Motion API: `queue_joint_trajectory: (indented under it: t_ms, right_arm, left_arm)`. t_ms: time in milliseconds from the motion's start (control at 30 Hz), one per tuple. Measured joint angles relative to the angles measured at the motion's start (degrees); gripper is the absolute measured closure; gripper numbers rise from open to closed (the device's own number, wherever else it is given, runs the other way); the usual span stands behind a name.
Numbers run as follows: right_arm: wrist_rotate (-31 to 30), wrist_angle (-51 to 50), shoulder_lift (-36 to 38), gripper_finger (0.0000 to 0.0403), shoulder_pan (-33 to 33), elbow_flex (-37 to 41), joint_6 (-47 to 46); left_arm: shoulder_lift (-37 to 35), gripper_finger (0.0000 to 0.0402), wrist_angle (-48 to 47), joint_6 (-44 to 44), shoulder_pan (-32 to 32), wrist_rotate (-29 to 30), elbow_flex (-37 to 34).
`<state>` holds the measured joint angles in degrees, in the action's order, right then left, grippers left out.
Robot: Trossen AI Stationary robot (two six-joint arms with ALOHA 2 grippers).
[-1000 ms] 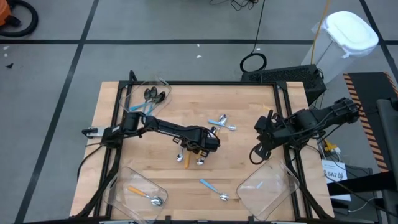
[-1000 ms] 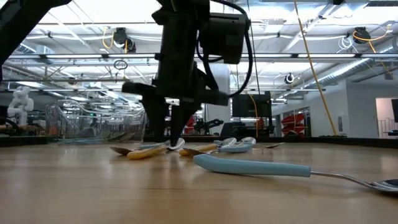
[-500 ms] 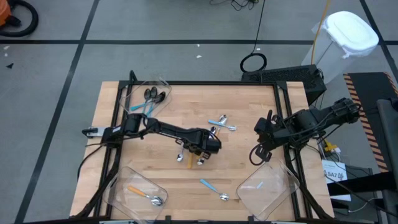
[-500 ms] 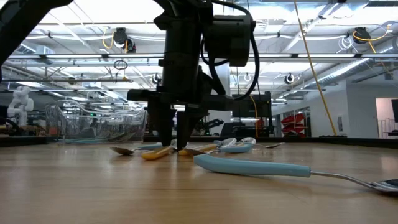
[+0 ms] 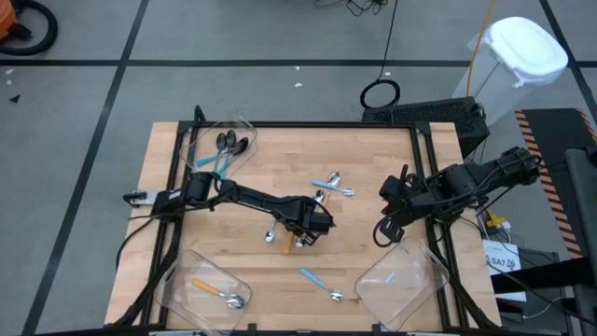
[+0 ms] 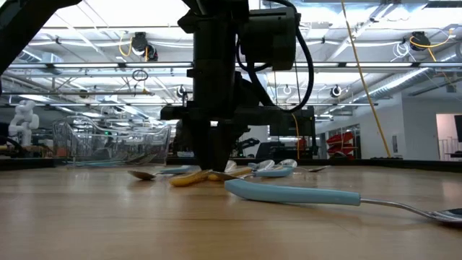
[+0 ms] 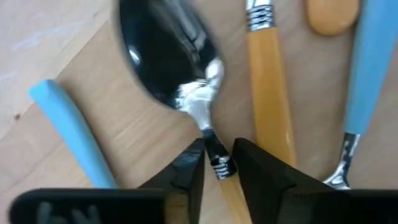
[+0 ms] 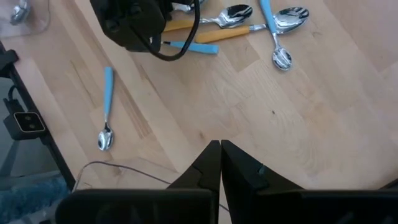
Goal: Sort silverware by color (type)
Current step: Put the yellow spoon into the bottom left transparent bin
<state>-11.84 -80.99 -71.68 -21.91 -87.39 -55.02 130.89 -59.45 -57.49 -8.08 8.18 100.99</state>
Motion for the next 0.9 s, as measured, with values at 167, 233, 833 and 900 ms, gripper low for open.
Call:
queue_joint_trajectory:
  t_ms: [167,233,833,900]
  right_arm:
    - [0.0,0.0,0.0,0.0394,-0.3,0.0,-0.4]
    - [-0.1,0.0,0.0,0.0394,-0.3,0.0,-0.4]
    - [-0.3,-0.1,0.0,0.0394,-0.3,0.0,1.3]
    - [-0.4,-0.2,0.0,0.0394,-0.3,0.0,1.8]
  left_arm:
    - [0.0,0.0352,0.3,1.7,0.0,0.2,0.0]
    - [0.0,0.0365,0.2,1.9,0.0,0.6,0.0]
    - [-1.5,0.0388,-2.1,7.8,-0.2,3.6,-0.3]
    - [-2.1,0.0388,-2.6,9.2,-0.2,3.6,-0.4]
